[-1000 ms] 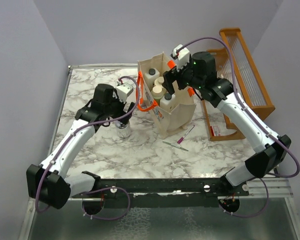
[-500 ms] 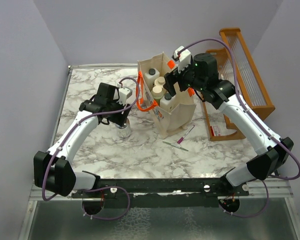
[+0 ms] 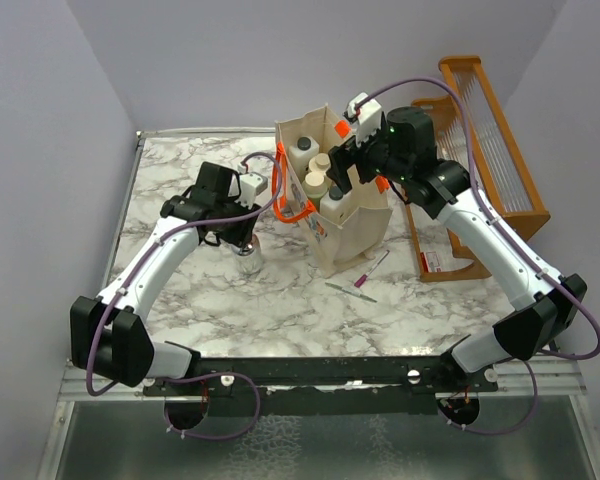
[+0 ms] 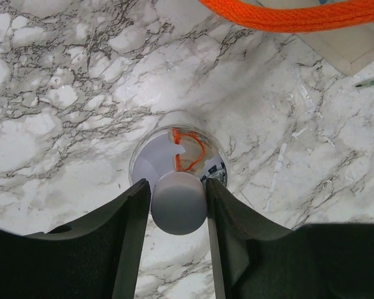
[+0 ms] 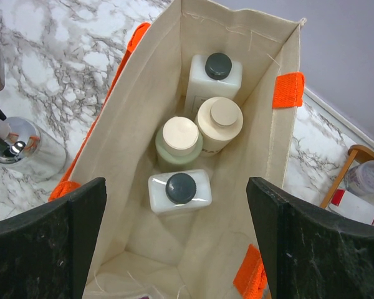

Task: Place the personal care products into the canvas bag
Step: Pick up the care product from the center of the board.

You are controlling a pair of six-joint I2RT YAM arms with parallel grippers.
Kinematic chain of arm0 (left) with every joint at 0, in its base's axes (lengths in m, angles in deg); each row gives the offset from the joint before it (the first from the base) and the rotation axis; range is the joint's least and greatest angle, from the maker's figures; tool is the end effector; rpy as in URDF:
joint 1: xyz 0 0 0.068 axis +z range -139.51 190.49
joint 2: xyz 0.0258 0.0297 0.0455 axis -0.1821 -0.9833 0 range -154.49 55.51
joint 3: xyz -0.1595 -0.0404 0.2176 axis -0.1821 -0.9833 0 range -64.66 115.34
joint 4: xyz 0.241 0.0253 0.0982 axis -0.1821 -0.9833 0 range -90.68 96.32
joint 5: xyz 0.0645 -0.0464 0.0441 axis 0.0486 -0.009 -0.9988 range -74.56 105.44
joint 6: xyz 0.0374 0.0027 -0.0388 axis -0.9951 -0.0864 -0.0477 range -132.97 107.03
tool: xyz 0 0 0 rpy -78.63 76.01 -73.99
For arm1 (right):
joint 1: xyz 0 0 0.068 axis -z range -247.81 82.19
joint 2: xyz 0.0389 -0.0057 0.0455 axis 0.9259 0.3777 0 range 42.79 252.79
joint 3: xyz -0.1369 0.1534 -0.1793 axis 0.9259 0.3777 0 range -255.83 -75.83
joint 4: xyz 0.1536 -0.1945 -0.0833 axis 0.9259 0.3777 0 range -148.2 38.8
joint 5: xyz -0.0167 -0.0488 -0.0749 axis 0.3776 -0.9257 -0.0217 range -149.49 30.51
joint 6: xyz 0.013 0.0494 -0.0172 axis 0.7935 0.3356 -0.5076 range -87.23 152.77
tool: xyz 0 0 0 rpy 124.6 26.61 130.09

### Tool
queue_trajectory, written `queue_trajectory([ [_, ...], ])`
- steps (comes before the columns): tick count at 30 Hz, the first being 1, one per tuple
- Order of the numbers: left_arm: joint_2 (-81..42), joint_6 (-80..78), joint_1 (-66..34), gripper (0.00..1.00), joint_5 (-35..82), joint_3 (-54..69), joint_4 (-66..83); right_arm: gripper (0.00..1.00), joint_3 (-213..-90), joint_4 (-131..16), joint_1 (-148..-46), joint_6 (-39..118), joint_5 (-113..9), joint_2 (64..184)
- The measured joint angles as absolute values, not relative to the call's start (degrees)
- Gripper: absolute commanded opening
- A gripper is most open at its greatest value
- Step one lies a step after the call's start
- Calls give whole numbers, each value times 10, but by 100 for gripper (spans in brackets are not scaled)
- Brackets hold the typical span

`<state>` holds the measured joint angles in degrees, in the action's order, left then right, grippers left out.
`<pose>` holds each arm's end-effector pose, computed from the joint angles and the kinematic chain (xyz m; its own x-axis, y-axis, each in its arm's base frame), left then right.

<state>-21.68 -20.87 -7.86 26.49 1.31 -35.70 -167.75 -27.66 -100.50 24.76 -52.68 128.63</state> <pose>0.2623 -0.0942 0.2948 -0.6957 0.3729 -0.6140 0.5184 0.8523 -0.0698 0.2820 0.1859 0.4171 -0.2578 -0.3298 -0.9082 -0.6694 0.7387 -0.0782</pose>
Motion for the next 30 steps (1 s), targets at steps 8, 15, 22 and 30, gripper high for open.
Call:
queue_trajectory([
  [8, -220, -212, -79, 1, 270, 16, -356, 94, -1667, -277, -1005, 247, -526, 1286],
  [15, -220, -225, -78, 0, 270, 22, -360, 94, -1651, -277, -1005, 244, -526, 1286],
  [22, -220, -255, -78, 0, 273, 97, -385, 94, -1637, -278, -1005, 233, -526, 1280],
  [30, -217, -275, -78, 0, 296, 205, -393, 94, -1631, -277, -997, 209, -503, 1250],
])
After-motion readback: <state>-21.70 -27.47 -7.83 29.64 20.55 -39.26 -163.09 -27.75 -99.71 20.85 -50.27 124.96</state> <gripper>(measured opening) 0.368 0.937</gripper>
